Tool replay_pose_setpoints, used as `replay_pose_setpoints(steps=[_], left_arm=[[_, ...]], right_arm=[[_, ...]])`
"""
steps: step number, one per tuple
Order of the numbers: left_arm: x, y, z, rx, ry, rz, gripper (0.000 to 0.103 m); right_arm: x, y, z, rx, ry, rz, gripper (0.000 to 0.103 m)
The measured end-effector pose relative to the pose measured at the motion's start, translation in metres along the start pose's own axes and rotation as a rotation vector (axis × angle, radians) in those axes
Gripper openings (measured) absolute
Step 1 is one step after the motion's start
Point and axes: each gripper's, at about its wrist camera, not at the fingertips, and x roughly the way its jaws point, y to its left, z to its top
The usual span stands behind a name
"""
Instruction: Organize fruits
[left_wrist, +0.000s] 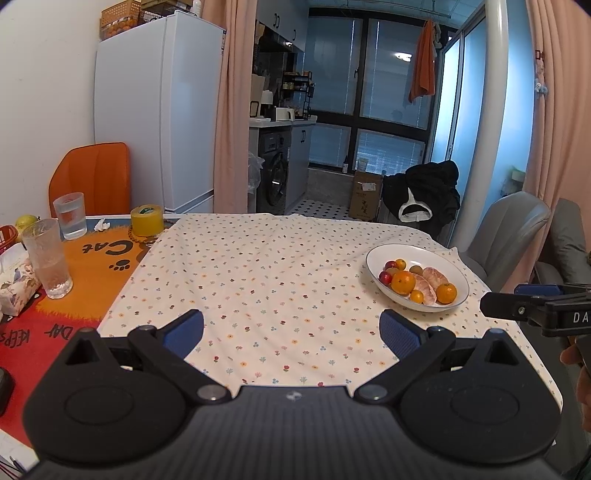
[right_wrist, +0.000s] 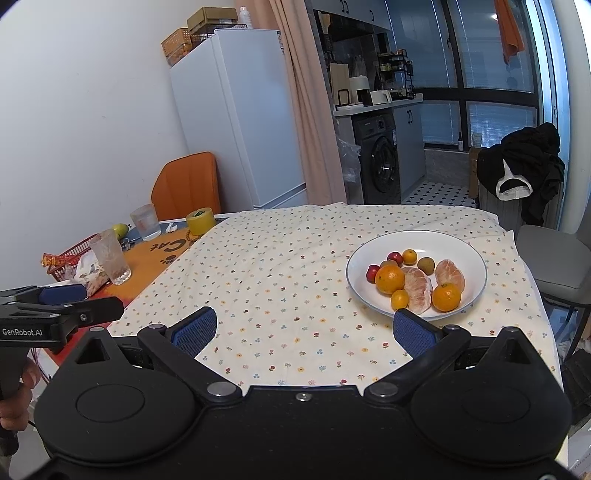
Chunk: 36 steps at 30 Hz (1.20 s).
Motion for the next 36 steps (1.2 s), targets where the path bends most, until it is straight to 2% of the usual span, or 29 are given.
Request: replay_pose_setpoints(steps=[36], left_arm=[[0.0019,0.0030,-0.0018,-0.001,0.017,-0.001,0.100]], right_arm=[[0.0015,-0.0015,-0.0029,-0.007,0.003,-0.007,0.103]])
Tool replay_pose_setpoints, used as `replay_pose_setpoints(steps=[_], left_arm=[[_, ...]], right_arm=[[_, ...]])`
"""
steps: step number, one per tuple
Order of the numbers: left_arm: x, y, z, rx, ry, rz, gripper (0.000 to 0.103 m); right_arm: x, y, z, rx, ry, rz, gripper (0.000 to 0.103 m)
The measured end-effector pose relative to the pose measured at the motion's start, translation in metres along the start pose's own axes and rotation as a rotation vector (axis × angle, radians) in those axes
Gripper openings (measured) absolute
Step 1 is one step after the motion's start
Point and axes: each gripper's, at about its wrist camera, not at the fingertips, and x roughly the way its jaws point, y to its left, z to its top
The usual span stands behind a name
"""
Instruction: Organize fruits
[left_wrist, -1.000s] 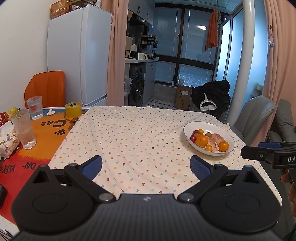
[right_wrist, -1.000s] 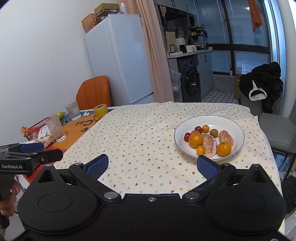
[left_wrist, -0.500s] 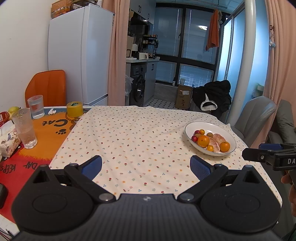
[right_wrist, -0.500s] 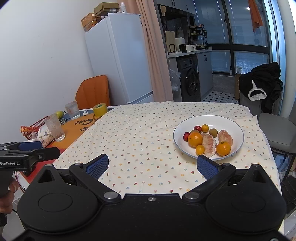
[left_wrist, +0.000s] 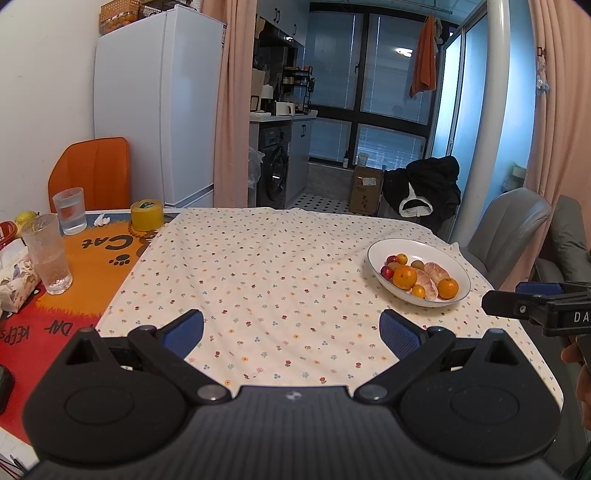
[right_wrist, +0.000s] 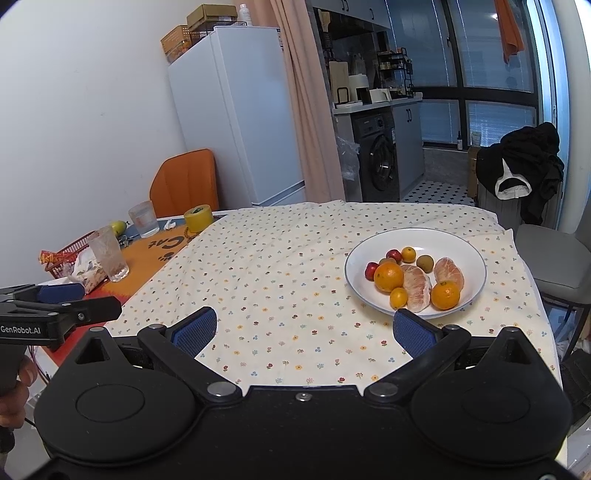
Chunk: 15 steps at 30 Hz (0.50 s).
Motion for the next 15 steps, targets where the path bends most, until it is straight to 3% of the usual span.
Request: replay_pose_setpoints(steps=[15], left_arm=[[0.0041,-0.0024,-0.0041,0.009,0.018,-0.003,0.100]], right_arm=[[0.0018,-0.0010,-0.0022,-0.001,0.006,-0.003,0.103]])
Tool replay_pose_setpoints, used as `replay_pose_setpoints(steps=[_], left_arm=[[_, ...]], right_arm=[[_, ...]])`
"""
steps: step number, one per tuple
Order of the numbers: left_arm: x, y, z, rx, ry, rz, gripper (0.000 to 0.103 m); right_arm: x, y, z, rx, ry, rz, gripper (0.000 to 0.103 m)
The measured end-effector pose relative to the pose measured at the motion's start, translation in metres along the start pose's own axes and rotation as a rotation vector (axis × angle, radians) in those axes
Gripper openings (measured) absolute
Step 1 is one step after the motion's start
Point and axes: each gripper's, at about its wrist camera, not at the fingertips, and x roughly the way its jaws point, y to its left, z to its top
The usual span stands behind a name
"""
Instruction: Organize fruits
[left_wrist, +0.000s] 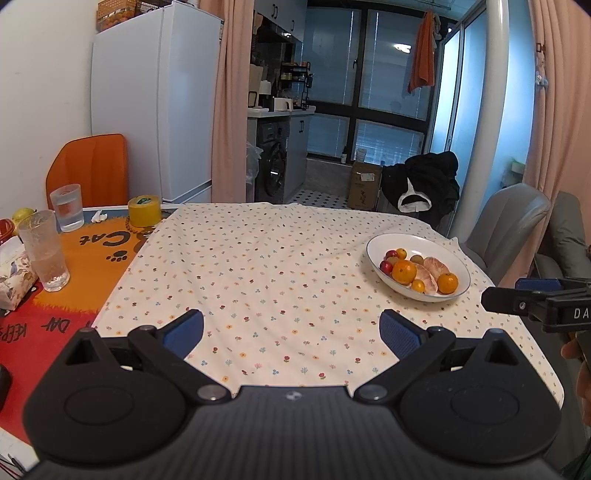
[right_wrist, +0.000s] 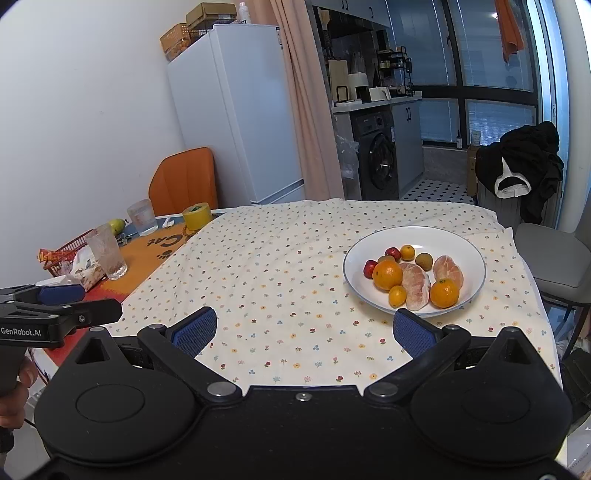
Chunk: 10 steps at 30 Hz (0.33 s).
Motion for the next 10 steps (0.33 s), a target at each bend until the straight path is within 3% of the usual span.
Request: replay_pose_setpoints(steps=[10], left_arm=[[0.0020,-0.0024,-0.0001,0.008,0.012,-0.008,0.100]], right_arm=[[0.0025,-0.0008,-0.0014,-0.003,0.006,0.001,0.103]])
